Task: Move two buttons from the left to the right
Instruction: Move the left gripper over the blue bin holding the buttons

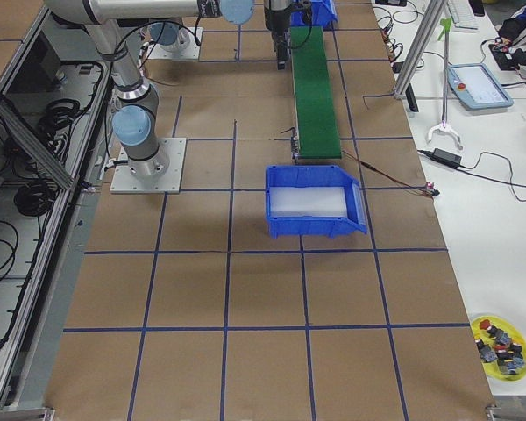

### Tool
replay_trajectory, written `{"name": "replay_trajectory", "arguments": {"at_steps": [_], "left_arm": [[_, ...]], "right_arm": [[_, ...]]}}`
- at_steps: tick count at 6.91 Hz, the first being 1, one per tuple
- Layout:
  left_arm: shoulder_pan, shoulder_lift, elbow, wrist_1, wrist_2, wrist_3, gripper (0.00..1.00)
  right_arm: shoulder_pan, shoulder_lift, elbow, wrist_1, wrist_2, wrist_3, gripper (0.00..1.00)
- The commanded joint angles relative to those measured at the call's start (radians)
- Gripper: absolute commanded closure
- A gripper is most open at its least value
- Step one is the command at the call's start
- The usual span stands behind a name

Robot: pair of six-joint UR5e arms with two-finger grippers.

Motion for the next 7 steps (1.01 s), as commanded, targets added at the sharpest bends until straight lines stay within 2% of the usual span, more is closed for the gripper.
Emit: {"name": "replay_trajectory", "arguments": {"at_steps": [1,4,6,7], "left_arm": [[0.025,0.004,-0.004,0.000,0.000,0.023,0.00],[0.260,-0.002,-0.013,0.002,0.001,0.234,0.00],[0.443,-0.079,0.004,0.028,0.003,0.409,0.00],[0.488,-0.106,0.001,0.067,0.004,0.443,0.00]], "right_arm": [[0.000,0.001,-0.001,0.000,-0.002,-0.002,0.00],[0.000,-0.001,-0.004,-0.002,0.000,0.001,0.00],[0.000,-0.002,-0.003,-0.002,0.003,0.001,0.00],[0.000,-0.002,-0.004,-0.002,0.005,0.001,0.00]]}}
